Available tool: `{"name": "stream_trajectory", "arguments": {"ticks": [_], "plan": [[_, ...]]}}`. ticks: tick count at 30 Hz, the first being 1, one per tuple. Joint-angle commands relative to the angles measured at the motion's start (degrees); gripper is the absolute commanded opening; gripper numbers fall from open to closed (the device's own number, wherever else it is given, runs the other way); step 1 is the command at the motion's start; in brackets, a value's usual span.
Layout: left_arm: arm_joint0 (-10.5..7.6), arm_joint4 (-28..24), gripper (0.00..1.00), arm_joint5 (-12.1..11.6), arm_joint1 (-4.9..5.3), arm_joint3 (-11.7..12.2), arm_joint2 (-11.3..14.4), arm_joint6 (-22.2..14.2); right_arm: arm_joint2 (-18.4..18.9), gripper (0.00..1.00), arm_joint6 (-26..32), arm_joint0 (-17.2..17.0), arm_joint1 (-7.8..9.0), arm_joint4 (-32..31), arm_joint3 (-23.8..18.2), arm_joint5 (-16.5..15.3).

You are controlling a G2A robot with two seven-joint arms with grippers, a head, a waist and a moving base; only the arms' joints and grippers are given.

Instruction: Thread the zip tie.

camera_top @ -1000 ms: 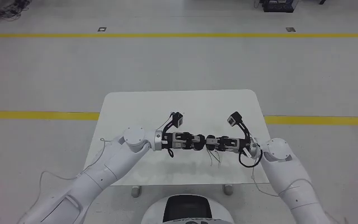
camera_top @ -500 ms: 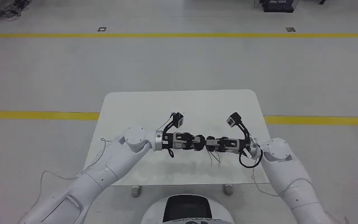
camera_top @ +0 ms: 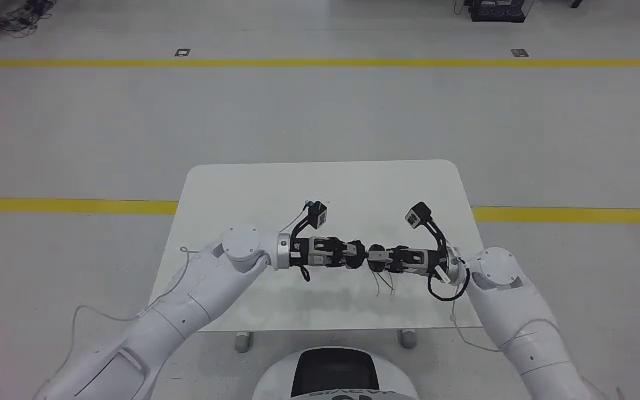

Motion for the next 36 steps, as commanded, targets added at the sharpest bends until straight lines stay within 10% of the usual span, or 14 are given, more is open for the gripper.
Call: {"name": "stream_trajectory", "arguments": {"ticks": [1, 22, 36], "plan": [[0.06, 1.11, 0.00, -0.26, 0.07, -0.13, -0.08, 0.65, 0.61, 1.00, 0.08, -0.29, 0.16, 0.43, -0.21, 0.00], [1.05, 11.93, 0.00, -4.14, 1.16, -1.85, -1.34, 5.55, 3.16, 1.00, -0.53, -1.40, 0.98, -0.55, -1.41, 0.09], [5.14, 14.68, 0.00, -5.16, 4.87, -4.82, -10.04, 4.42, -0.67, 1.00, -9.21, 1.84, 2.36, -29.28, -8.18, 12.81]]}}
